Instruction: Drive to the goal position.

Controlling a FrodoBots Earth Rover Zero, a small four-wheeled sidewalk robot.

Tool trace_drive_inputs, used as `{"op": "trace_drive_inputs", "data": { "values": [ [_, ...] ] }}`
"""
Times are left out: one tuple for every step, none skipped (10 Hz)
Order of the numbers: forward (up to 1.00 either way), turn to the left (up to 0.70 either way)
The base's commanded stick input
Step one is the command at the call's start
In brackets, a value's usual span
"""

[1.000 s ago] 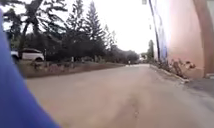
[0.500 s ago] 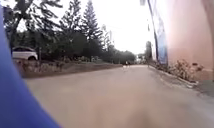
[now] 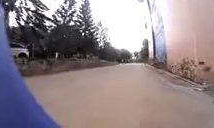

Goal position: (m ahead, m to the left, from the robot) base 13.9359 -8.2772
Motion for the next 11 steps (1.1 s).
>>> {"op": "trace_drive_inputs", "data": {
  "values": [
    [1.0, 0.0],
    [1.0, 0.0],
    [1.0, 0.0],
    [1.0, 0.0],
    [1.0, 0.0],
    [1.0, 0.0],
    [1.0, 0.0],
    [1.0, 0.0],
    [1.0, 0.0],
    [1.0, 0.0],
    [1.0, 0.0]
  ]
}}
